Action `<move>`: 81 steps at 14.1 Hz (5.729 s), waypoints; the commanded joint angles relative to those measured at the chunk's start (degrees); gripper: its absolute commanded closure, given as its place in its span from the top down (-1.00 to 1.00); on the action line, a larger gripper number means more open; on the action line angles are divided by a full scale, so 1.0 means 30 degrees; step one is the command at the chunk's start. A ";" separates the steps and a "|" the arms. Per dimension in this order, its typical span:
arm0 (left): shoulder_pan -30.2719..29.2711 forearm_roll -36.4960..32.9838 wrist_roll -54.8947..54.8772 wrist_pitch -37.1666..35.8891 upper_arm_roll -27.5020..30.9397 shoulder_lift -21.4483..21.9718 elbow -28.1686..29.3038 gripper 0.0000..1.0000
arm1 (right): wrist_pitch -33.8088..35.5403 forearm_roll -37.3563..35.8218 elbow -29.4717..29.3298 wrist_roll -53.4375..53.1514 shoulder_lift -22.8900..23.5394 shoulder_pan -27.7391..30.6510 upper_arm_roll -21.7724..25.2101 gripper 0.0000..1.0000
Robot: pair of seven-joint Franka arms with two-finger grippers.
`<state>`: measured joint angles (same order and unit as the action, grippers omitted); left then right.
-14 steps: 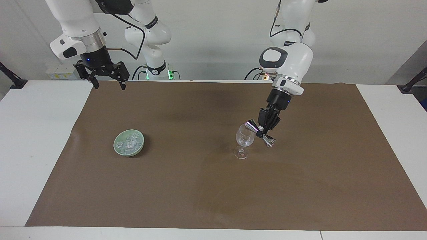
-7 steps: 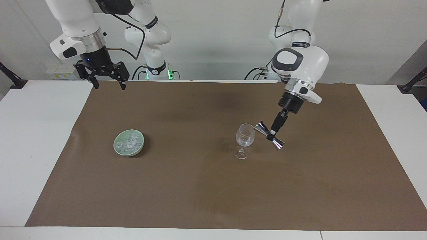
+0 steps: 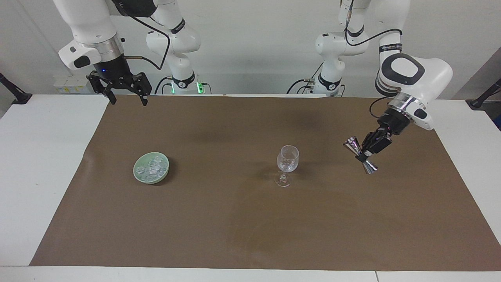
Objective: Pour wine and add ice with both arms
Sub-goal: 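Withdraw the left gripper holding the jigger away from the glass, then lower the silver jigger onto the table and open the left gripper, then move the right gripper to the green ice dish while the left gripper retracts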
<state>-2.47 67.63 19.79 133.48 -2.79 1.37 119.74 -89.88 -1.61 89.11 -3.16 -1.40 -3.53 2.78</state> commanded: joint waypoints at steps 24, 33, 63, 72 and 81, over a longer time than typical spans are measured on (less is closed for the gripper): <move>-0.8404 -0.0043 0.9428 -1.5781 -0.0126 -1.1088 -0.5138 -1.00 | 0.0166 0.0125 0.0386 -0.0293 -0.0384 -0.0112 0.0070 1.00; -0.8404 -0.0043 0.9135 -1.5723 -0.0097 -1.2115 -0.5607 -1.00 | 0.0166 0.0125 0.0386 -0.0293 -0.0384 -0.0112 0.0070 1.00; -0.8404 -0.0801 1.0391 -1.6602 -0.0126 -1.2177 -0.6982 1.00 | -0.8996 0.0125 0.6971 0.0409 -0.0384 0.0093 0.0157 1.00; -0.8112 -0.3142 1.3704 -1.7129 -0.0097 -0.9072 -0.7538 1.00 | -1.4041 0.0096 1.0493 0.2870 0.1925 0.1029 0.0187 1.00; -0.5182 -1.1492 0.8674 -1.7012 -0.0302 -0.7079 -1.1844 1.00 | -1.6416 0.0096 1.0435 0.2637 0.3775 0.0942 0.0157 0.69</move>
<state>-20.27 38.16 50.20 82.50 -4.50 -22.70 85.78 -138.37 -1.61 120.29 3.74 9.79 -0.76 3.32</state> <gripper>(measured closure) 0.000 0.115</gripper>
